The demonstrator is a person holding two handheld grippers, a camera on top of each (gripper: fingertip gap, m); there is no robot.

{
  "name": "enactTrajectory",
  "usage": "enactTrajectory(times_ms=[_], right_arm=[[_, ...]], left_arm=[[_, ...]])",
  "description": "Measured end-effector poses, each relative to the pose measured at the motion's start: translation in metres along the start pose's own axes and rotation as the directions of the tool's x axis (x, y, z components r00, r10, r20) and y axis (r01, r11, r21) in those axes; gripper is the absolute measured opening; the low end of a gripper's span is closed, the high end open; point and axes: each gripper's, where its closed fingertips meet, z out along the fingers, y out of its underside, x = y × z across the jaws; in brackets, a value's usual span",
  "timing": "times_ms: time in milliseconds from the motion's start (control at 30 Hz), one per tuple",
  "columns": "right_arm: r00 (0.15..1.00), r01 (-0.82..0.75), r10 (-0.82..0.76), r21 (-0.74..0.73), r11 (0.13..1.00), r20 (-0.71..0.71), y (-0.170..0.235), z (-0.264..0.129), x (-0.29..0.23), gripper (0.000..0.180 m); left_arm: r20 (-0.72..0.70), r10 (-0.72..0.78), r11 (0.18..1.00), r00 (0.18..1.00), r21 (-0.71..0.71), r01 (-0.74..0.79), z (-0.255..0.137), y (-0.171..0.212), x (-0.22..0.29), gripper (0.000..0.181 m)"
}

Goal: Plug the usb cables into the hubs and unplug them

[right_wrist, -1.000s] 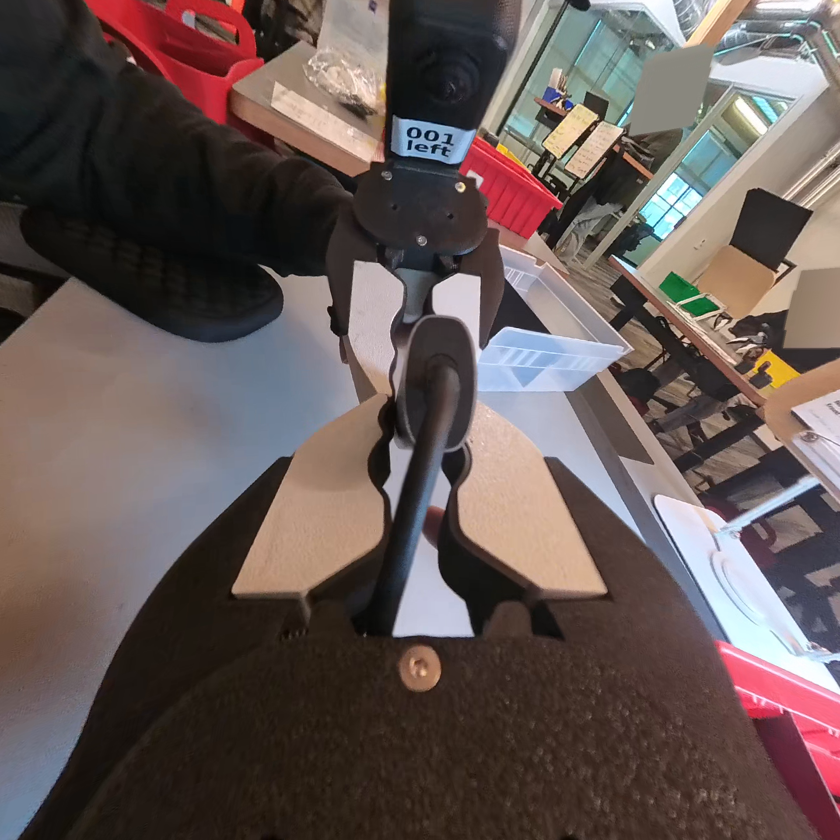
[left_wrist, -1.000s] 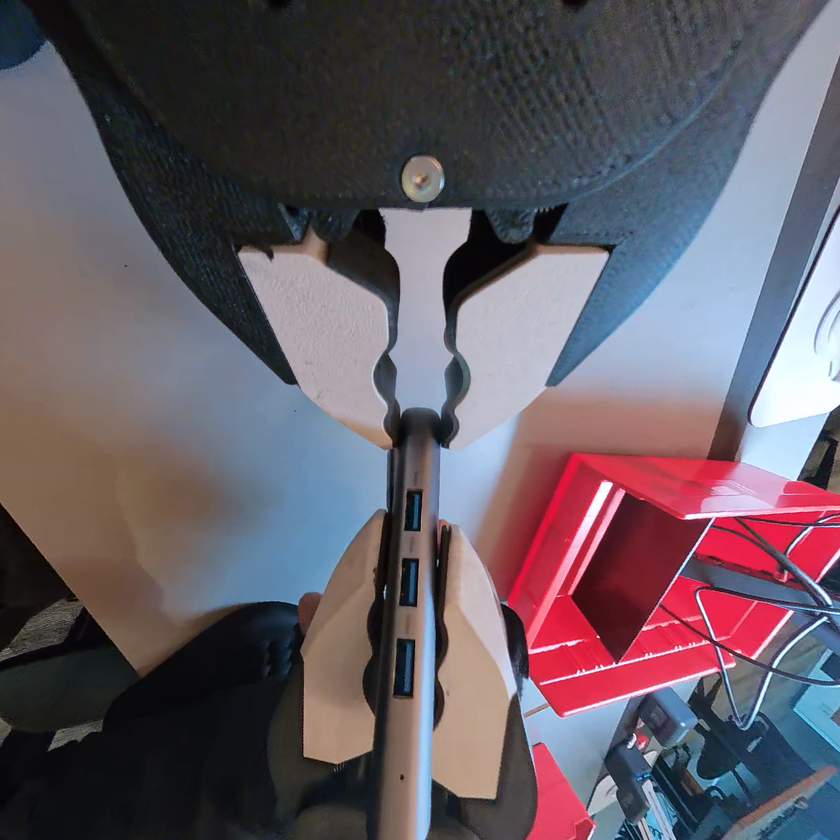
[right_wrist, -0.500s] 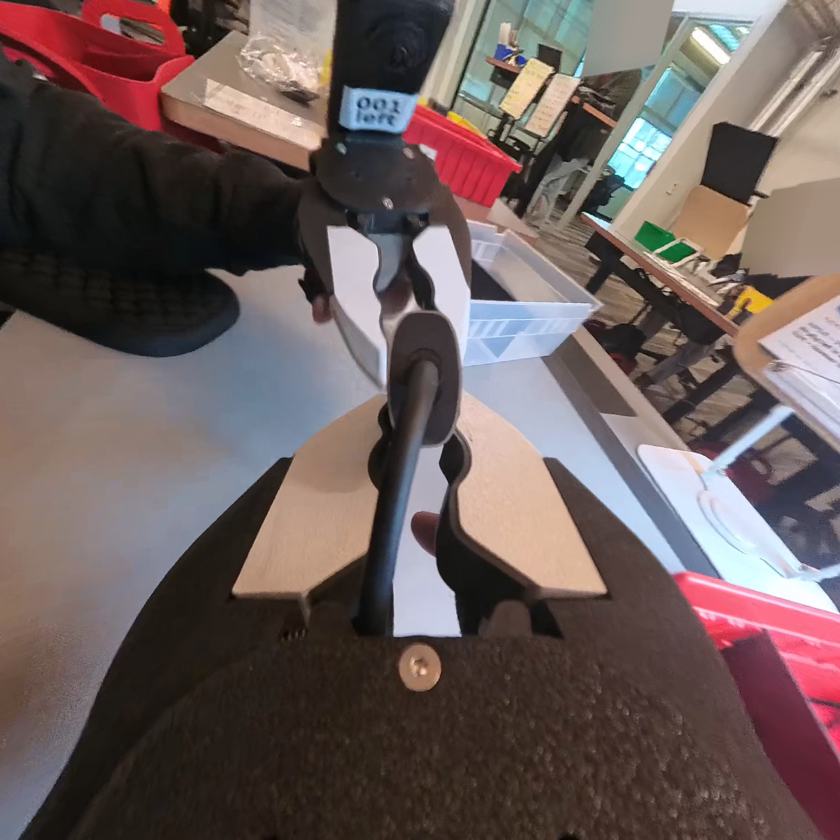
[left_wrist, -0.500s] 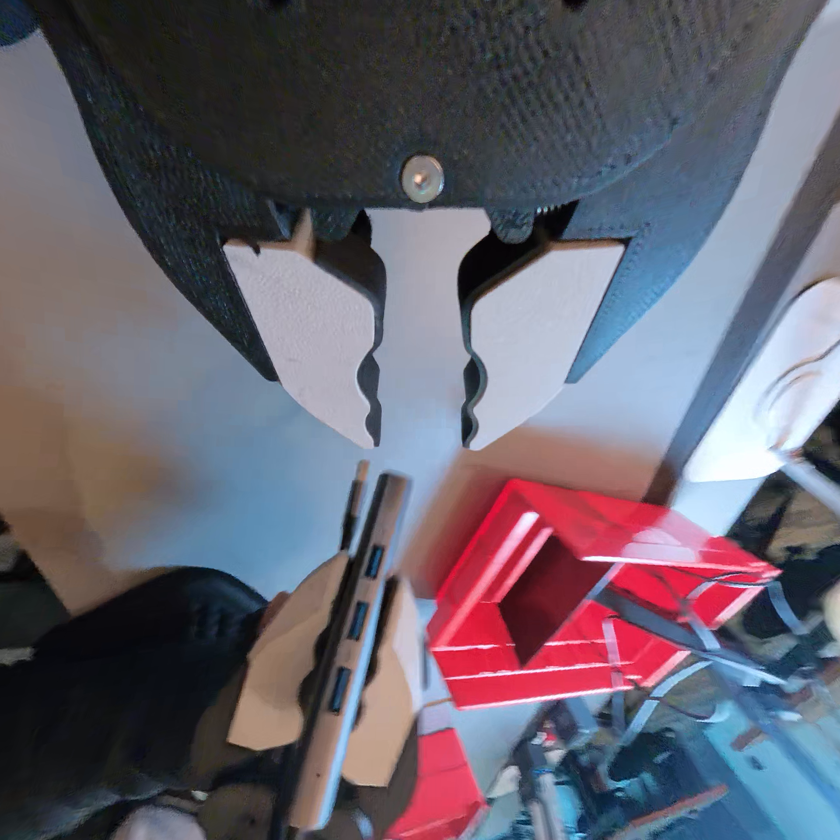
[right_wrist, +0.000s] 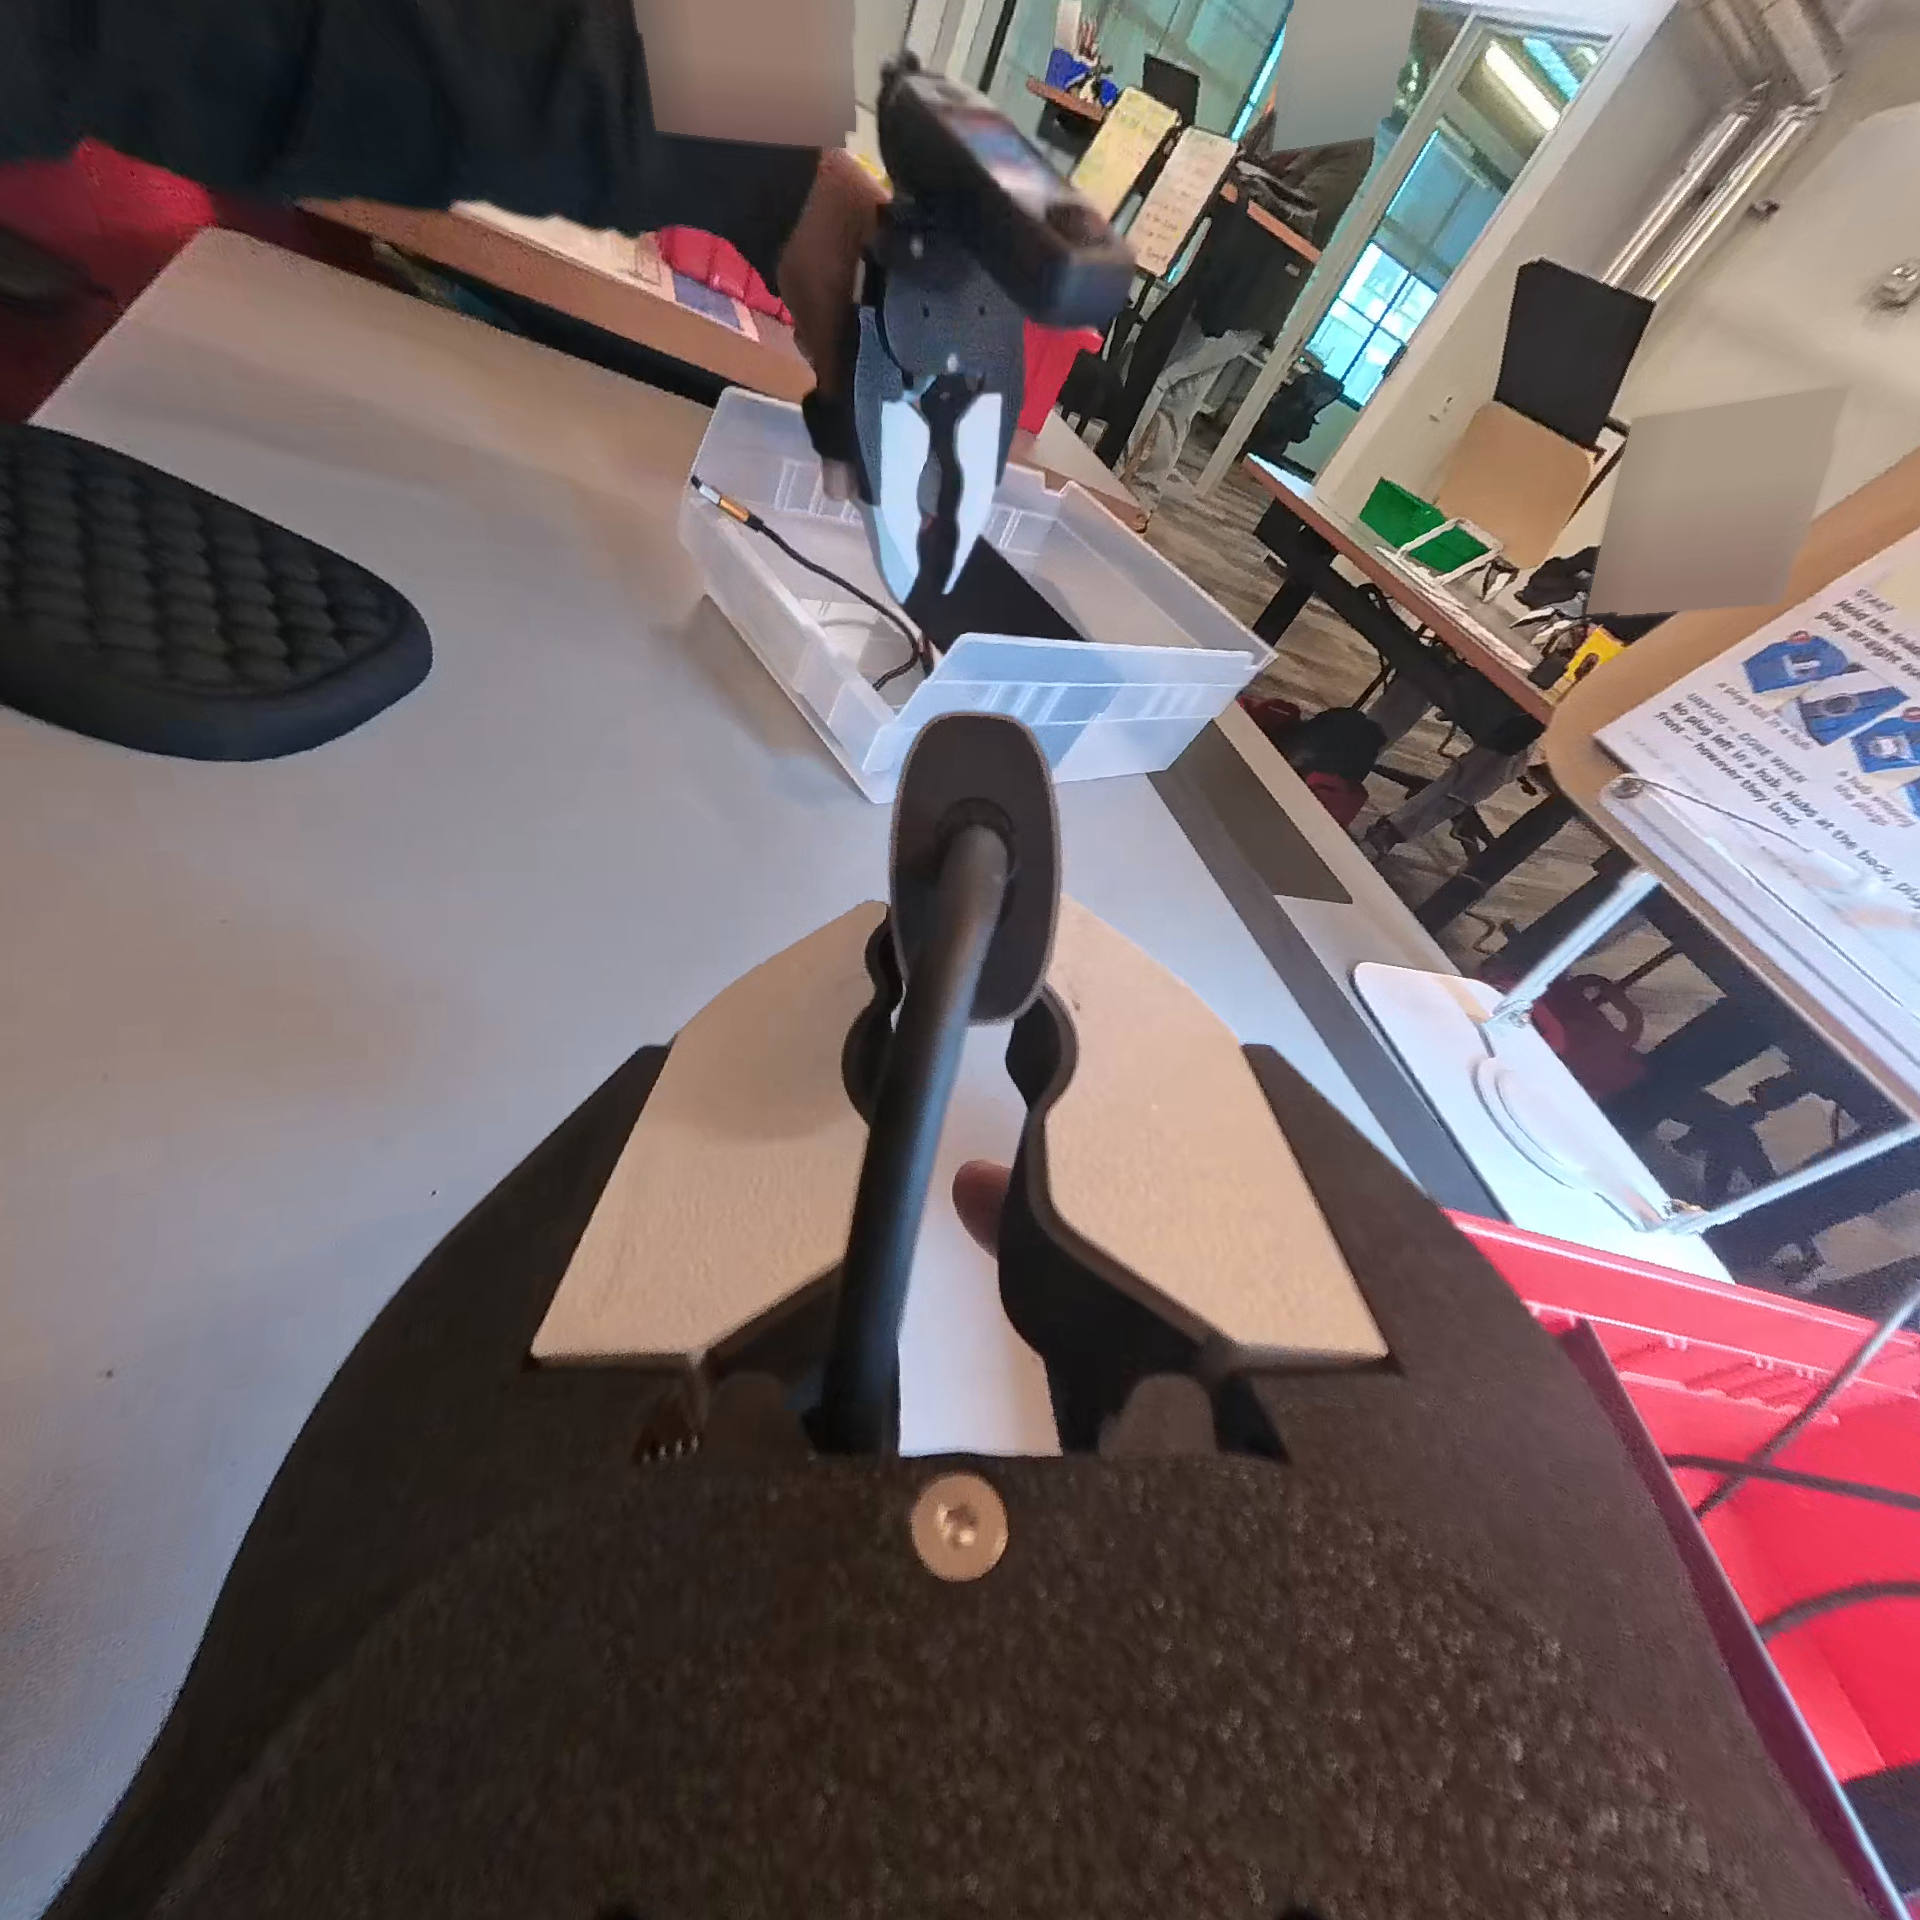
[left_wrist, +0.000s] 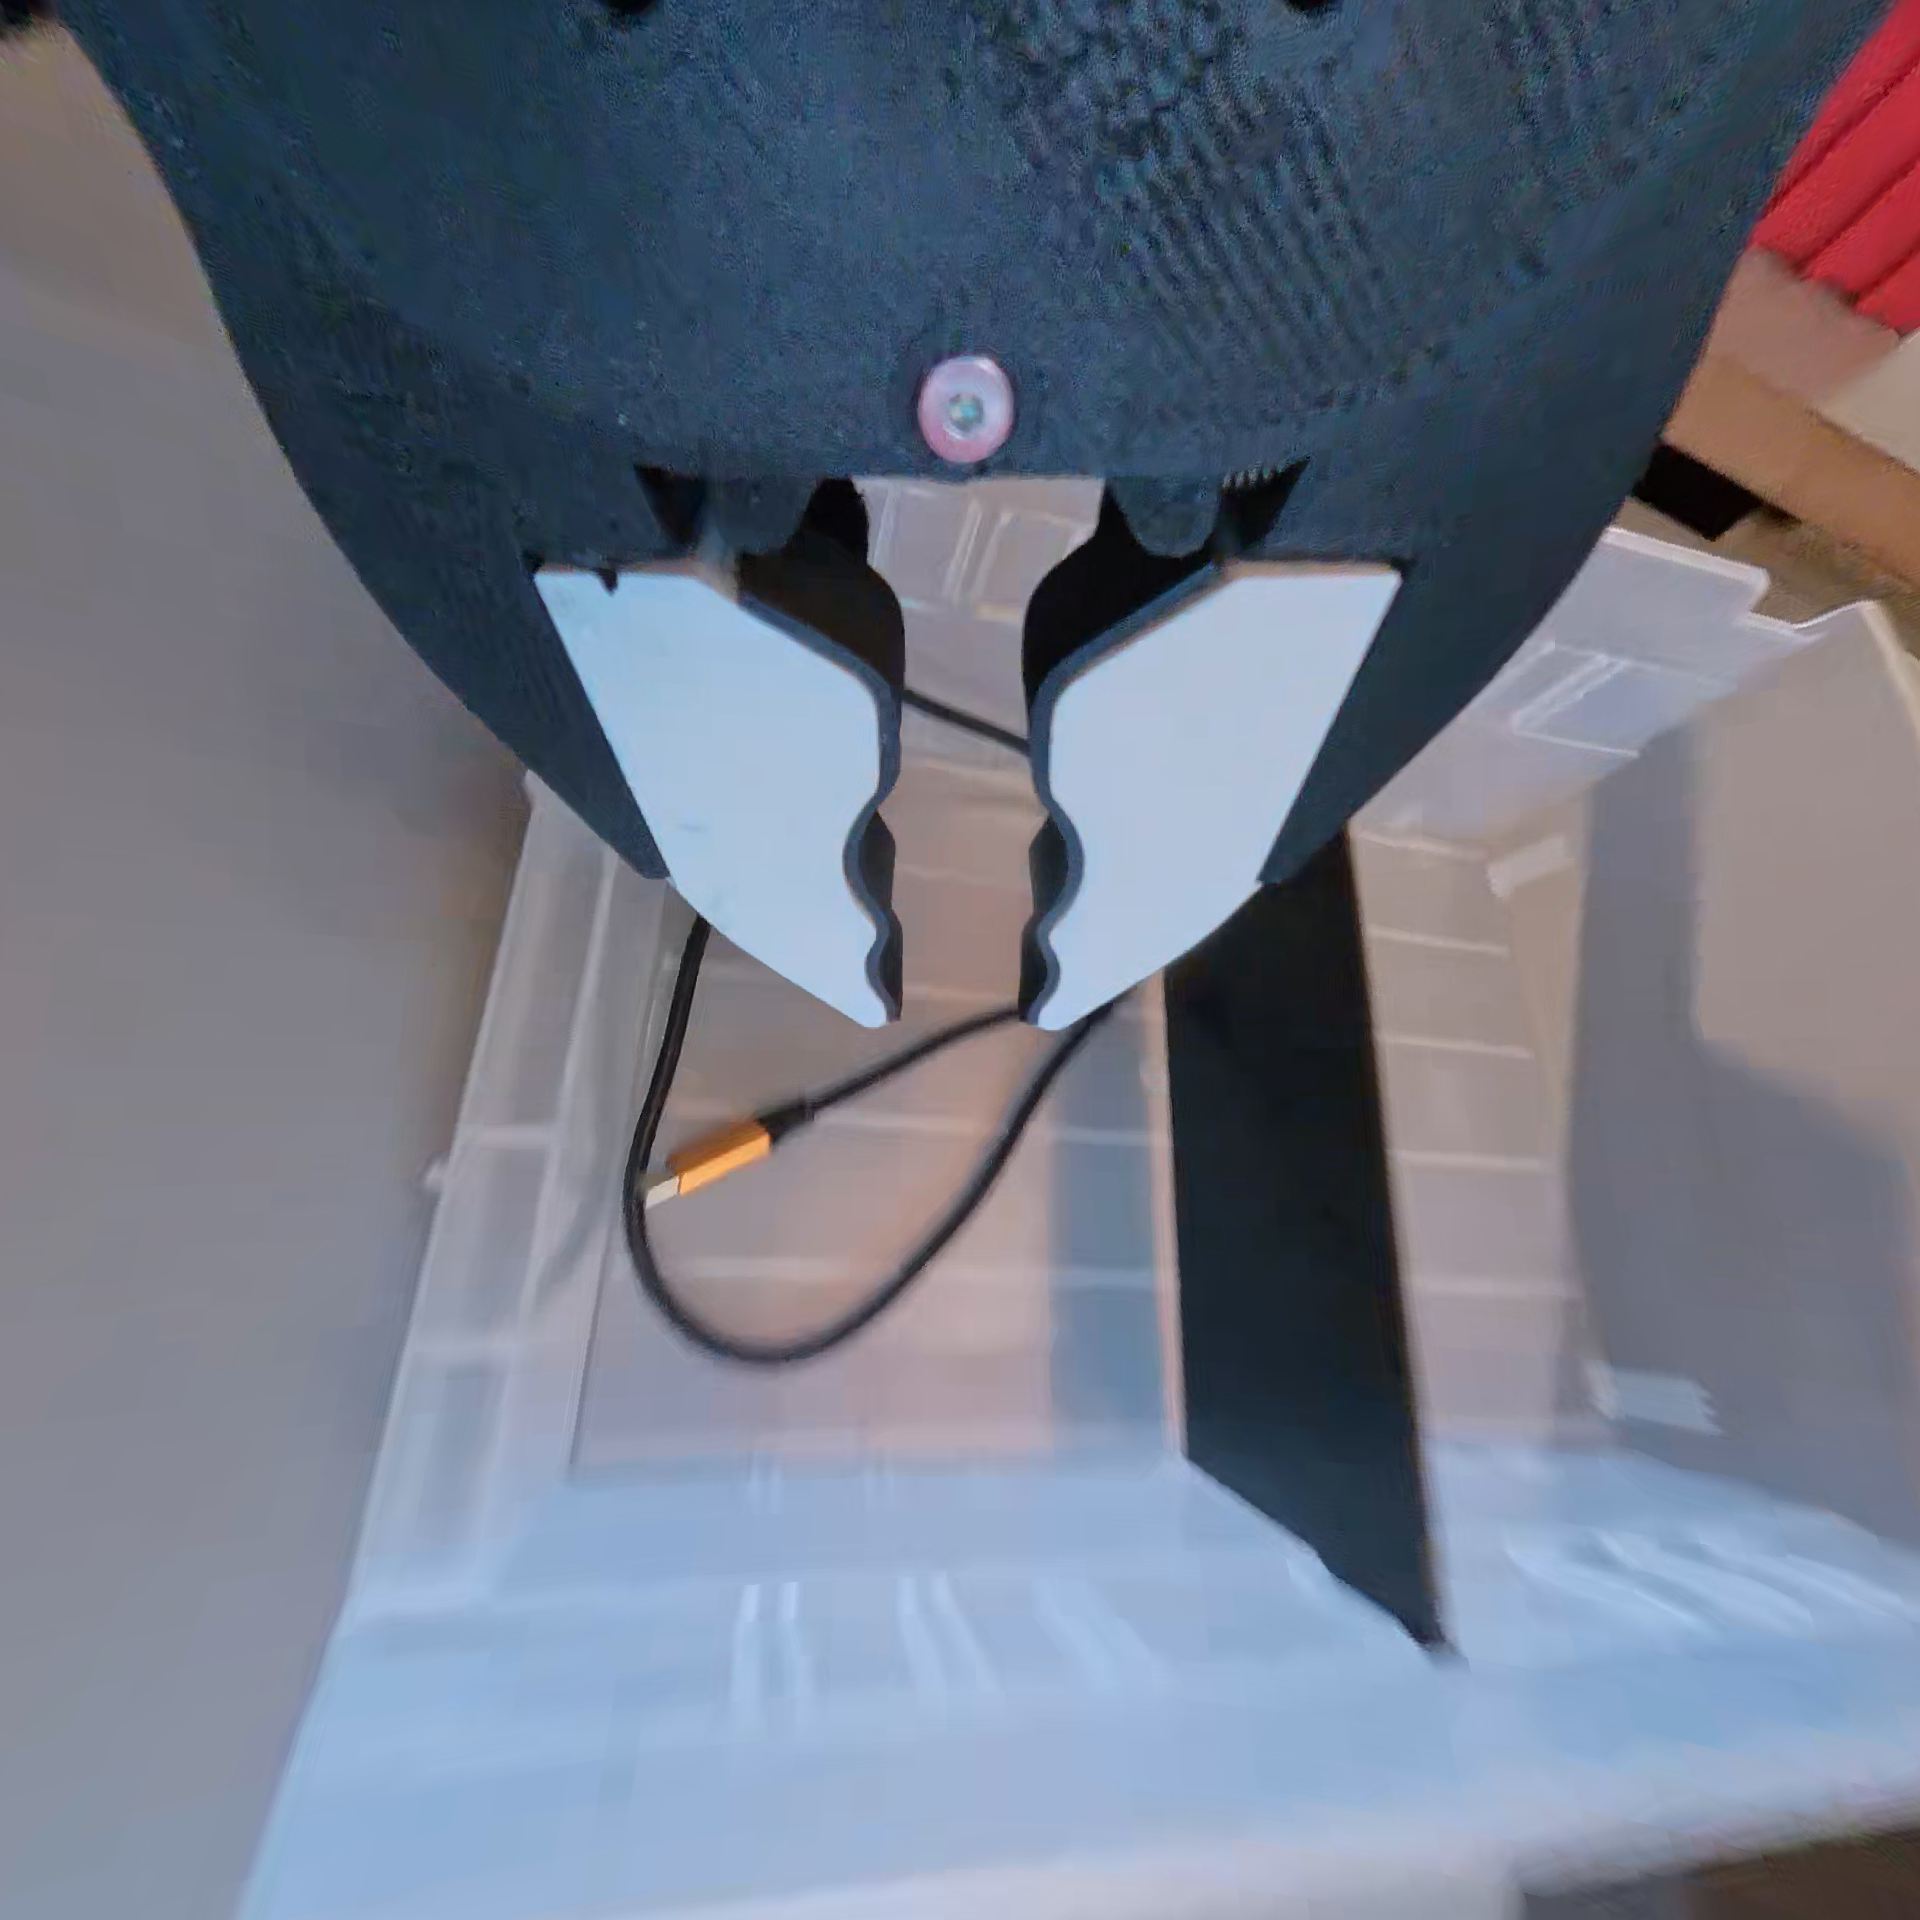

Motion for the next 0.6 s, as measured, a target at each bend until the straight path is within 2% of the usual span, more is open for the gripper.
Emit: enactTrajectory(times_ms=[33, 167, 333, 533, 600], right_arm=[[1.0, 0.003, -0.003, -0.004, 1.0, 0.003, 0.001, 0.001, -0.001, 0.018], [1.0, -0.004, 0.004, -0.011, 1.0, 0.016, 0.005, 0.003, -0.003, 0.018], [1.0, -0.01, 0.011, -0.033, 0.999, 0.01, 0.012, 0.005, -0.001, 0.018], [1.0, -0.012, 0.012, -0.036, 0.999, -0.008, 0.012, 0.003, 0.002, 0.018], [1.0, -0.012, 0.011, -0.04, 0.999, -0.015, 0.013, 0.003, 0.004, 0.018]], left_arm=[[-0.025, 0.015, 0.997, 1.0, -0.077, -0.017, 0.006, 0.012, 0.002, 0.021], [-0.053, 0.03, 0.943, 0.998, -0.329, -0.046, 0.011, 0.051, -0.002, 0.023], [0.023, -0.087, 0.833, 0.996, -0.547, 0.085, 0.02, 0.08, -0.006, 0.034], [0.201, 0.06, 0.7, 0.978, -0.707, 0.102, 0.034, 0.103, -0.025, 0.031], [0.243, 0.125, 0.676, 0.962, -0.73, 0.097, 0.036, 0.105, -0.033, 0.021]])
